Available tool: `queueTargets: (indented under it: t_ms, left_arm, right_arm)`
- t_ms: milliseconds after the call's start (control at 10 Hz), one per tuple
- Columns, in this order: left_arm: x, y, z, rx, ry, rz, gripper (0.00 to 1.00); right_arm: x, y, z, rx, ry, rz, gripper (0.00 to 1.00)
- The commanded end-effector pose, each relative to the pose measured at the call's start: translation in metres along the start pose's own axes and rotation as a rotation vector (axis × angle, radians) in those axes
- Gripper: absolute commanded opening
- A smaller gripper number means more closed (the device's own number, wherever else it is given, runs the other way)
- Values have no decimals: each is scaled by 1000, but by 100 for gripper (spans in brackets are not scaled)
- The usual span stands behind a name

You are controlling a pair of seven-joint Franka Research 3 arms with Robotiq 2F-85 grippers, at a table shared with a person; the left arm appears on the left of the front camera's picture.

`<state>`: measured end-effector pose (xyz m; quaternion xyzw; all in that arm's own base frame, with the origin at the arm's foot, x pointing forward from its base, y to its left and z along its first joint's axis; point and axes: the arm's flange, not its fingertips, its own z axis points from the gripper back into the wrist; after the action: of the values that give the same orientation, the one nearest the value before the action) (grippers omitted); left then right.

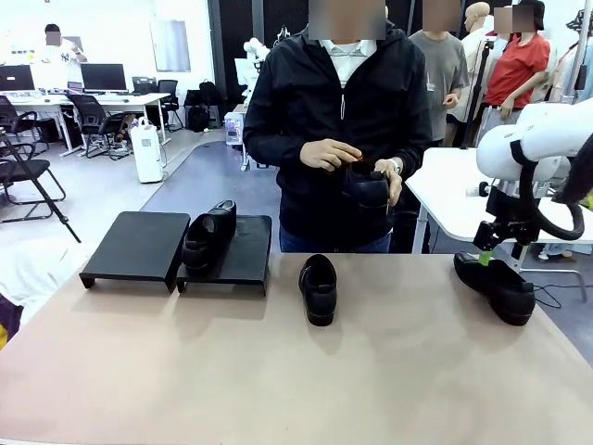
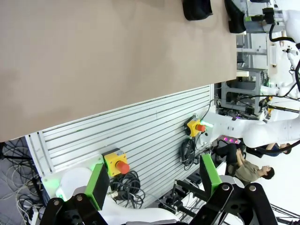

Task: Organize the shoes by placing them on the stand.
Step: Pick up one Shoe and place it in the middle of the table.

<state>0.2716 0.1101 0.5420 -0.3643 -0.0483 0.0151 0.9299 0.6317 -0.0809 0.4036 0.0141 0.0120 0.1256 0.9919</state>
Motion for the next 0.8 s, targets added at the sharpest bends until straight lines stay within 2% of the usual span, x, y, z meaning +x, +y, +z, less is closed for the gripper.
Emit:
queueTargets:
  t_ms: [0,400,700]
  left_arm:
    - [0,-1,0,-11,4,10,100]
    - [0,-1,0,-11,4,10,100]
    - [0,-1,0,-11,4,10,100]
  right_arm:
    - [6,1,-7,54,15,37,100]
    - [3,-5,-43,101,34,25,100]
    - [-4,-7,-51,118,29,20,100]
